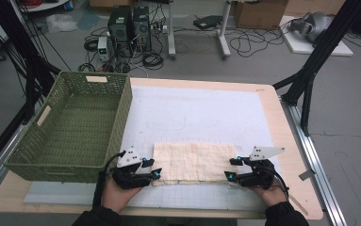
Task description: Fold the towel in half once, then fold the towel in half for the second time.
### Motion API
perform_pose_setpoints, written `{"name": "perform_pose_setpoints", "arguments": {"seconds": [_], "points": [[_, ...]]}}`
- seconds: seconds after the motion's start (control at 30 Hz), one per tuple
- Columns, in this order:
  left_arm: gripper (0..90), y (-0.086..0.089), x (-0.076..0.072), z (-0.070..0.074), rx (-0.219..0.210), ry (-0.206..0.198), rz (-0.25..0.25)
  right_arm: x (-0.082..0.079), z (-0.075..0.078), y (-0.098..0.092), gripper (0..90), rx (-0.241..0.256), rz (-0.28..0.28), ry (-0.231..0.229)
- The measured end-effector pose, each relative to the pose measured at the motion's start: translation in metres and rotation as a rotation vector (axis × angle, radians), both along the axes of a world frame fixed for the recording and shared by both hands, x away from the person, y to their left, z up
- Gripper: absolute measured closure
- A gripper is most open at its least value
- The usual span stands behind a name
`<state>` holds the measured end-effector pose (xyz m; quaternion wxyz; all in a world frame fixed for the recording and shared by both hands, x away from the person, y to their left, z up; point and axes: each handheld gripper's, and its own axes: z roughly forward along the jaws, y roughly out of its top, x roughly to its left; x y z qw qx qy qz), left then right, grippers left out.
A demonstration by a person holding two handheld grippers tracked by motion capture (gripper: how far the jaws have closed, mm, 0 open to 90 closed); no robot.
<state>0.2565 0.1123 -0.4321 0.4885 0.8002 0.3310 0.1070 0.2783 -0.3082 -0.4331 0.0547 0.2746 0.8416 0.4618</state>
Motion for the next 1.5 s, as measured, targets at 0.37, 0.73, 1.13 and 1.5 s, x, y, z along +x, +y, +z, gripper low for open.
{"name": "perform_pose_setpoints", "arguments": {"seconds": [0.37,0.73,1.13,1.5], "points": [[52.9,0.000,0.000,0.000,0.003,-0.004,0.001,-0.001,0.000,0.000,41.1,-0.014,-0.001,-0.005],[52.6,0.000,0.002,0.000,0.006,-0.006,0.009,0.002,-0.001,0.001,41.9,-0.029,0.001,0.005],[54.9,-0.005,0.025,0.005,-0.007,0.011,0.084,0.031,0.000,-0.007,46.2,-0.039,-0.030,0.047],[59.6,-0.025,0.066,0.001,0.052,0.044,0.253,0.080,0.013,-0.011,49.8,-0.075,-0.107,0.059]]}}
